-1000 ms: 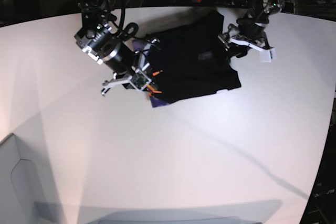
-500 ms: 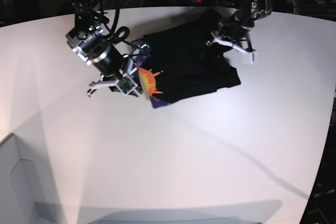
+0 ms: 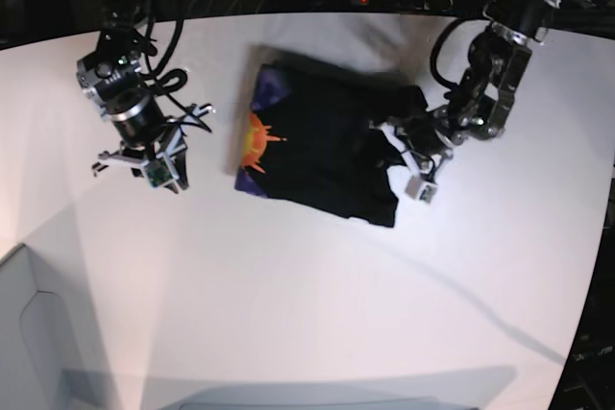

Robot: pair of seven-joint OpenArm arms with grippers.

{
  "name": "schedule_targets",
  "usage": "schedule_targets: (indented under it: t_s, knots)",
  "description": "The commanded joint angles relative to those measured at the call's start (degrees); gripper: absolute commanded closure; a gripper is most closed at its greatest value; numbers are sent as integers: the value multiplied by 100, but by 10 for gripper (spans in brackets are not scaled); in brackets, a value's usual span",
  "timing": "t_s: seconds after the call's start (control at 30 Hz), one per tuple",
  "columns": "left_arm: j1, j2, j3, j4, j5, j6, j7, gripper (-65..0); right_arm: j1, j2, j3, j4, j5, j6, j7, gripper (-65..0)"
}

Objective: Fold the T-shirt properly
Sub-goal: 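Press and square the folded shirt with the left gripper, then withdraw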

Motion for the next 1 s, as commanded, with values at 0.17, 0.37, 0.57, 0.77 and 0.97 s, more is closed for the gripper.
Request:
schedule_targets:
  t_s: [0.17,0.37,0.57,0.77,0.97]
  knots:
    - [-2261,-98,2739,-594,131,-129,1,0,17,-20,609,120,68,-49,149,-48]
    - [-3386,930,3978,-1544,1247,-1562,-8,0,25,-328,1453,147,68,-49,149,-48]
    - [-3360,2152,3776,-2133,3498,-2441,-8,0,8,-565,2033,147,68,-49,149,-48]
    - [-3351,2794,3811,-2221,4509,-2644,45,-47,-10,-653,2499,147,59,-49,149,-48]
    - [-3360,2812,3811,-2177,4553,-2626,63,-145,-107,-653,2464,147,68,-49,149,-48]
